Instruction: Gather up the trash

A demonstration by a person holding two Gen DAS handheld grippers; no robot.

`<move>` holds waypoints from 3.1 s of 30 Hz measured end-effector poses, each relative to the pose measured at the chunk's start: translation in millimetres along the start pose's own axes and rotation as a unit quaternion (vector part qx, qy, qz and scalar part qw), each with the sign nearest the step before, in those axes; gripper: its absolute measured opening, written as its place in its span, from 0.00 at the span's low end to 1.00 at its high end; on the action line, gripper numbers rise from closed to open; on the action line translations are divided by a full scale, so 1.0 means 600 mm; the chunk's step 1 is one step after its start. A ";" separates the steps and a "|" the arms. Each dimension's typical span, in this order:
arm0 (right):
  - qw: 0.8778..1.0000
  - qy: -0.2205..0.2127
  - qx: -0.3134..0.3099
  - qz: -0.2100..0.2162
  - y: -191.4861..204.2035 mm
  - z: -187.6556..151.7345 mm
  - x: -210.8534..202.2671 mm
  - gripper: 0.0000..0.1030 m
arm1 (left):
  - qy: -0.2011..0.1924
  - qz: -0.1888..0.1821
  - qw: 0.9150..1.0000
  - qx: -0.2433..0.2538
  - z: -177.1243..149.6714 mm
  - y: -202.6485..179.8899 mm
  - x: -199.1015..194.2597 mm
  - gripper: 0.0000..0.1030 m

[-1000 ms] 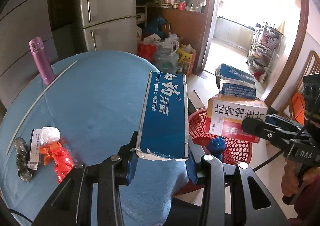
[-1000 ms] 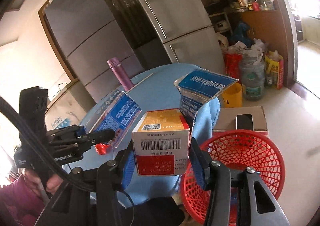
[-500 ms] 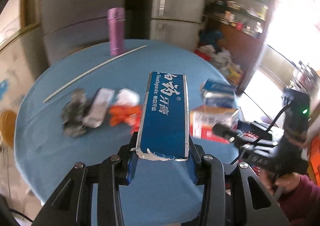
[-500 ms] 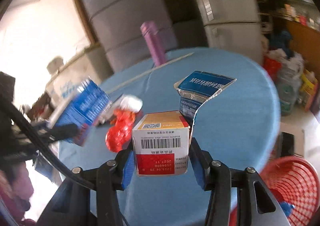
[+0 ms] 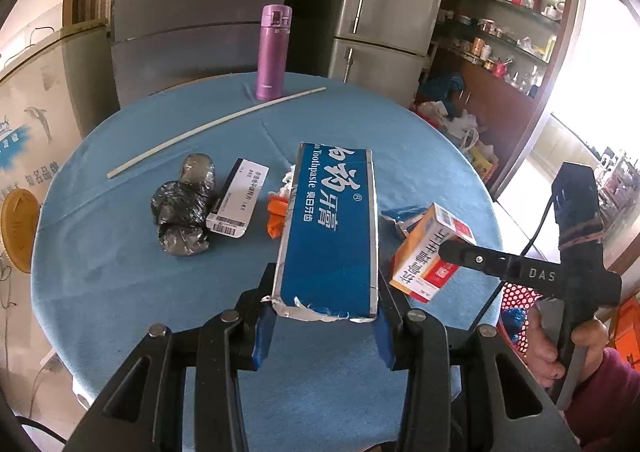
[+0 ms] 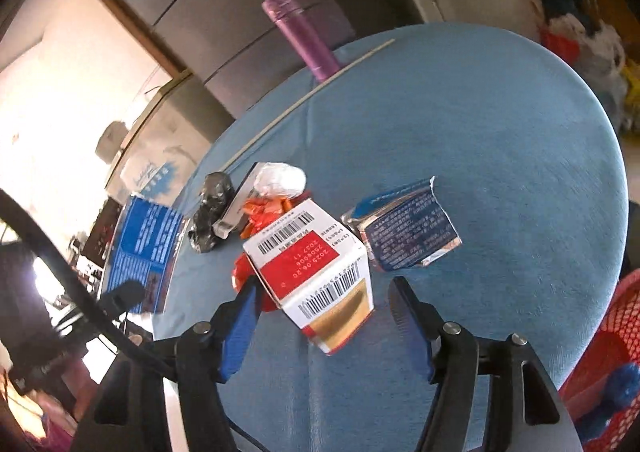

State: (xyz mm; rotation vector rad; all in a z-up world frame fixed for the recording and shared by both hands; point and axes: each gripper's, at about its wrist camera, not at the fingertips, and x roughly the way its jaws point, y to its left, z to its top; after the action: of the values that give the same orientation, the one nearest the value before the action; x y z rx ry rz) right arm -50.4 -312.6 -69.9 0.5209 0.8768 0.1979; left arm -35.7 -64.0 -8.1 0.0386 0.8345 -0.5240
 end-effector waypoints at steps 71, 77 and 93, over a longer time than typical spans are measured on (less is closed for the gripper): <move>0.957 0.034 -0.185 -0.223 0.021 0.059 0.137 0.72 | 0.026 -0.016 0.999 -0.016 -0.006 0.007 0.020 0.43; 0.981 0.026 -0.126 -0.143 -0.018 0.075 0.107 0.70 | 0.029 -0.016 0.999 -0.015 -0.005 0.003 0.024 0.43; 0.984 -0.067 -0.080 -0.143 -0.041 0.011 -0.088 0.70 | 0.029 -0.051 0.996 0.066 0.008 -0.109 0.027 0.43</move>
State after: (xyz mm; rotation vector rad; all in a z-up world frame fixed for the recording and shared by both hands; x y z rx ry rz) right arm -80.1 -355.7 -43.0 0.2503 0.7866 -0.0294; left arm -53.5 -129.2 -5.0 0.1338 0.8598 -0.6770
